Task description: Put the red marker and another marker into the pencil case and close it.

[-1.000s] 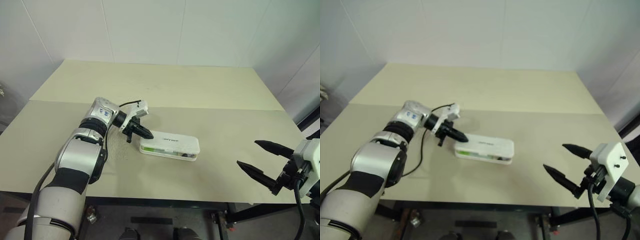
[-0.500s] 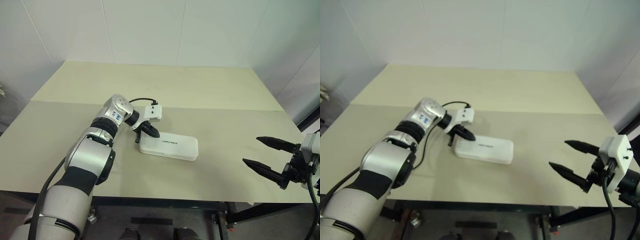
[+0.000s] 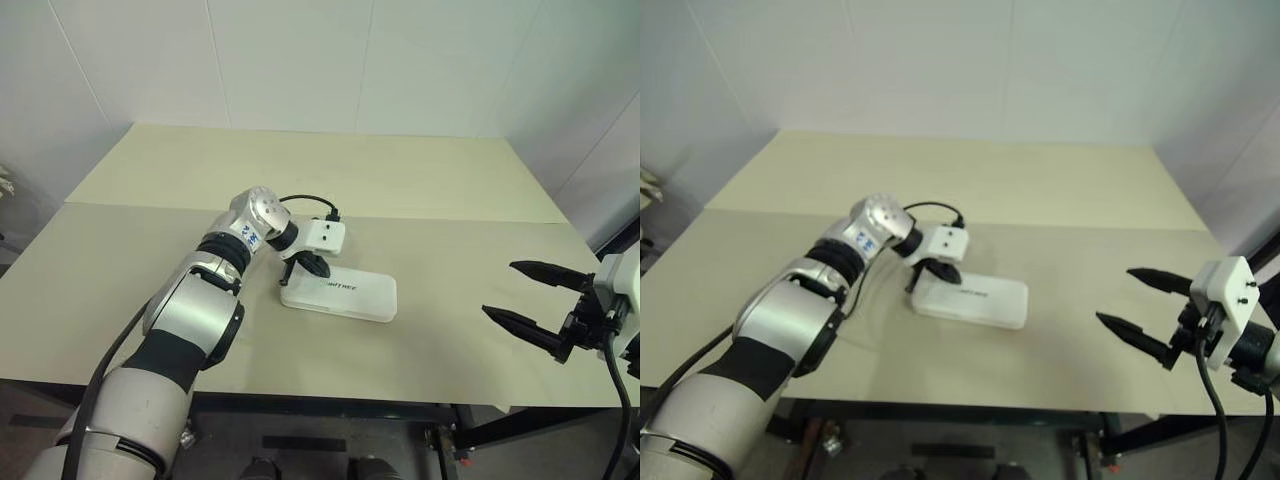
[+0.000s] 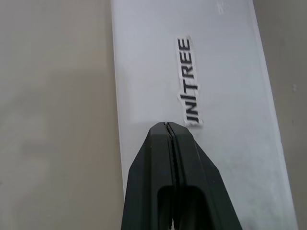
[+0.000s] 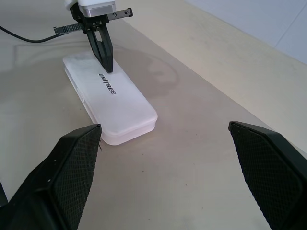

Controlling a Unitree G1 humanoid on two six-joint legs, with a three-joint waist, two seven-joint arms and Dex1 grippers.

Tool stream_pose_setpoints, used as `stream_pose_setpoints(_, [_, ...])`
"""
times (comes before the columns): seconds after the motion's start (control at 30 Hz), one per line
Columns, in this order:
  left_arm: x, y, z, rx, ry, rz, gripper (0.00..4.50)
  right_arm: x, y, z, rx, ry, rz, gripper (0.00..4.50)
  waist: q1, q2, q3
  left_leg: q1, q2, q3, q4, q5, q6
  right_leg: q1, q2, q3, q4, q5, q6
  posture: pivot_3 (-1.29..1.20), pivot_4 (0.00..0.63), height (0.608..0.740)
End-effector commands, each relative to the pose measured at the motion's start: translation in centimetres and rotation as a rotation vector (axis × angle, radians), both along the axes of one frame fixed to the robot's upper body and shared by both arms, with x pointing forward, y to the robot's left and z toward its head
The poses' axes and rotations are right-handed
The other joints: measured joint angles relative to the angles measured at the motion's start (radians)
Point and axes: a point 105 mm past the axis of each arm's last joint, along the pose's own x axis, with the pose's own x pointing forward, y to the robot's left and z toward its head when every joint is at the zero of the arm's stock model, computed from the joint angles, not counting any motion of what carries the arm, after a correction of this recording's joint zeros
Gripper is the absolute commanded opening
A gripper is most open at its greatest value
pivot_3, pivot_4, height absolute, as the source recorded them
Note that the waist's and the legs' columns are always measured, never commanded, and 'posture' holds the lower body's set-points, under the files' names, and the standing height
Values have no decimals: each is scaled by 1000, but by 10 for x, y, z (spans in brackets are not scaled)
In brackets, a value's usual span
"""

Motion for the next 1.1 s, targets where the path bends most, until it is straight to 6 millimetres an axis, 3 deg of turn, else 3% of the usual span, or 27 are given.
stream_pose_setpoints(0.03, [-3, -14, 23, -257, 21, -24, 39, -1, 1, 12, -30, -54, -10, 4500, -1, 0, 0, -1, 0, 0, 0, 0, 0, -1, 0, 0, 0, 0, 0, 0, 150, 740])
stream_pose_setpoints(0.1, [-3, -15, 47, -499, 31, -22, 39, -2, -1, 15, -33, -63, -21, 4500, -2, 0, 0, -4, 0, 0, 0, 0, 0, -4, 0, 0, 1, 0, 0, 0, 150, 740])
stream_pose_setpoints(0.17, [-2, -9, 58, -626, 33, -9, 39, -4, -2, 17, -37, -67, -30, 4500, -1, 0, 0, -7, 1, -1, 1, 0, 0, -7, 0, -1, 2, 0, 0, 0, 150, 740])
stream_pose_setpoints(0.37, [-1, 15, 47, -767, 24, 44, 39, -3, -11, 21, -44, -75, -65, 4500, 0, 1, 0, -6, 1, 0, 1, 0, 0, -7, 0, -1, 3, 0, 0, 0, 150, 740])
stream_pose_setpoints(0.5, [-3, 37, 24, -765, 65, 104, 39, 0, -10, 22, -48, -72, -64, 4500, 0, 1, 0, -6, 1, -1, 4, 1, 0, -7, 0, -1, 6, 0, 0, 0, 150, 740])
stream_pose_setpoints(0.6, [-17, 47, 29, -827, 80, -14, 593, 3, -9, 21, -51, -68, -57, 4500, -1, 1, 0, -6, 0, -1, 4, 1, 0, -7, 0, -1, 7, 0, 0, 0, 150, 740])
stream_pose_setpoints(0.73, [-32, 58, 28, -833, 154, -120, 1829, 5, -8, 21, -56, -63, -46, 4500, 0, 1, 0, -5, 1, -1, 3, 1, 0, -7, 0, -1, 7, 0, 0, 0, 150, 740])
stream_pose_setpoints(0.9, [-32, 71, 39, -894, 127, -112, 3501, 3, -11, 20, -70, -53, -46, 4500, -1, 1, 0, -5, 1, -1, 3, 1, 0, -7, 0, -1, 7, 0, 0, 0, 150, 740])
stream_pose_setpoints(1.0, [-31, 79, 32, -832, 108, -85, 4425, 1, -15, 19, -82, -48, -57, 4500, -2, 1, 0, -5, 1, -1, 3, 1, 0, -7, 0, -1, 7, 0, 0, 0, 150, 740])
stream_pose_setpoints(1.1, [-32, 81, 31, -820, 116, -83, 4469, -1, -19, 20, -90, -45, -68, 4500, -1, 1, 0, -5, 1, -1, 3, 1, 0, -7, 0, -1, 7, 0, 0, 0, 150, 740])
